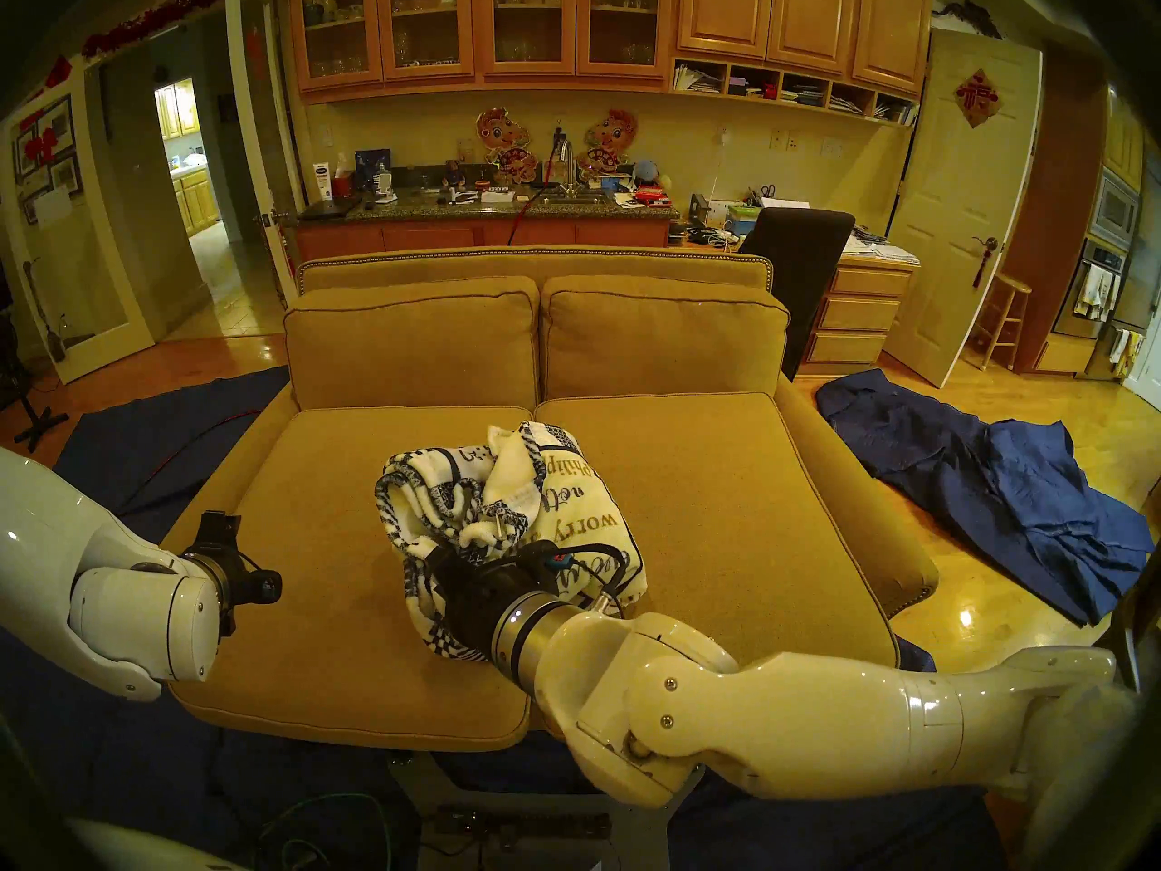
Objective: Fold the blanket in half twice
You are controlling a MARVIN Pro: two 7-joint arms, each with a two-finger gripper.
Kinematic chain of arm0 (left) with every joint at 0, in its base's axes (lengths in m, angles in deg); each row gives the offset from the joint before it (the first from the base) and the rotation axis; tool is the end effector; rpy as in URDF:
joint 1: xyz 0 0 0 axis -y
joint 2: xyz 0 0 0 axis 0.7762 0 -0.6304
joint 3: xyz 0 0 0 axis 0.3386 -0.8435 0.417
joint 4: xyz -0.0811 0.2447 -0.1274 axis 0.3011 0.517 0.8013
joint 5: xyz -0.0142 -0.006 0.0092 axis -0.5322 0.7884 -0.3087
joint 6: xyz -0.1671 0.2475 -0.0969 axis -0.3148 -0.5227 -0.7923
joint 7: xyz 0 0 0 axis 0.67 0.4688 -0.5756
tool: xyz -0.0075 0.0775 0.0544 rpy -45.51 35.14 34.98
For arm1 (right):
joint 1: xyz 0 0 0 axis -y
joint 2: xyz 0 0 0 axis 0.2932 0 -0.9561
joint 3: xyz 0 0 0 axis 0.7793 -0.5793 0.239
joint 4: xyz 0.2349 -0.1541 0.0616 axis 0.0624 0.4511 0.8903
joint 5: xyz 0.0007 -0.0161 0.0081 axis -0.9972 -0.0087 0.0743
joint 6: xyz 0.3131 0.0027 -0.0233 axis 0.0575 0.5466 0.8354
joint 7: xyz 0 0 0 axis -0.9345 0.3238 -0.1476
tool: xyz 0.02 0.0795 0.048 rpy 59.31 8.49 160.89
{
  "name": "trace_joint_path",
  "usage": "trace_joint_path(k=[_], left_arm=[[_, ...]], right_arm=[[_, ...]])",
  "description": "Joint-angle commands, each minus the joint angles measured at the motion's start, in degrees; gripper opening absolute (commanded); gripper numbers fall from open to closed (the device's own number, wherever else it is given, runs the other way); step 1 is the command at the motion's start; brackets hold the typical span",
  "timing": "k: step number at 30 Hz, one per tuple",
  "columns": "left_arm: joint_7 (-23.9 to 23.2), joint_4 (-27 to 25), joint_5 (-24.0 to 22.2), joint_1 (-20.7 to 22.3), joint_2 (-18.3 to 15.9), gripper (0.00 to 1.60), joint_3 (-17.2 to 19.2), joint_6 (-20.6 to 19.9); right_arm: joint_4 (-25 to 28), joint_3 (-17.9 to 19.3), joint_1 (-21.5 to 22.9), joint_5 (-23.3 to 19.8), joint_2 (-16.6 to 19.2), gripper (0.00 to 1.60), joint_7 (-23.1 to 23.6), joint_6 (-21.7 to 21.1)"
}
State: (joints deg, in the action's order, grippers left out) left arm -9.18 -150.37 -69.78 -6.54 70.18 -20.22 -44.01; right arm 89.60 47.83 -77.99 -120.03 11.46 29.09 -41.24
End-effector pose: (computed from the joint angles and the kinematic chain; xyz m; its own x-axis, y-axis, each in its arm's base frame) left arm 0.2476 0.1083 -0.2175 0.2698 -0.8942 -0.3573 -0.7443 0.0417 -0.6665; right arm 0.2419 0.1678 -0.2330 0.7632 -0.6032 0.2317 -0.1169 -0.4816 -0.8685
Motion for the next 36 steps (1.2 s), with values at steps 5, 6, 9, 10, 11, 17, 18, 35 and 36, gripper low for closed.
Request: trace_joint_path(k=[5,6,9,10,11,17,18,35,36], left_arm=[[4.6,1.5,0.8,-1.8,1.5,1.60,1.5,0.0],[5.3,1.9,0.7,-2.7,1.5,1.60,1.9,0.0],[5.8,2.9,0.7,-5.1,1.2,1.60,3.3,0.0],[5.8,3.1,0.7,-5.8,1.1,1.60,3.7,0.0],[6.0,3.5,0.7,-6.7,1.0,1.60,4.2,0.0],[4.9,5.0,1.1,-9.1,0.7,1.60,5.3,0.0],[4.5,5.2,1.3,-9.1,0.8,1.60,5.3,0.0],[6.6,8.5,1.4,-15.1,0.1,1.60,10.1,0.0],[5.4,8.7,2.0,-15.1,0.0,1.60,10.3,0.0]], right_arm=[[-4.9,5.3,4.0,0.8,6.1,0.00,-2.6,0.8],[-5.7,5.3,4.1,0.9,5.7,0.00,-2.9,0.6],[-7.2,4.7,4.9,2.5,4.0,0.00,-4.4,0.5],[-7.3,4.9,5.0,2.0,3.9,0.00,-4.7,0.4],[-6.9,5.0,5.5,1.6,4.2,0.00,-6.0,-0.2],[-1.6,8.6,6.3,-3.9,8.2,0.00,-7.1,-1.4],[-0.5,9.3,6.5,-4.5,8.9,0.00,-7.2,-1.3],[-7.7,13.9,8.7,-12.0,5.3,0.00,-7.3,-4.1],[-8.2,12.9,8.6,-10.5,4.6,0.00,-7.3,-4.3]])
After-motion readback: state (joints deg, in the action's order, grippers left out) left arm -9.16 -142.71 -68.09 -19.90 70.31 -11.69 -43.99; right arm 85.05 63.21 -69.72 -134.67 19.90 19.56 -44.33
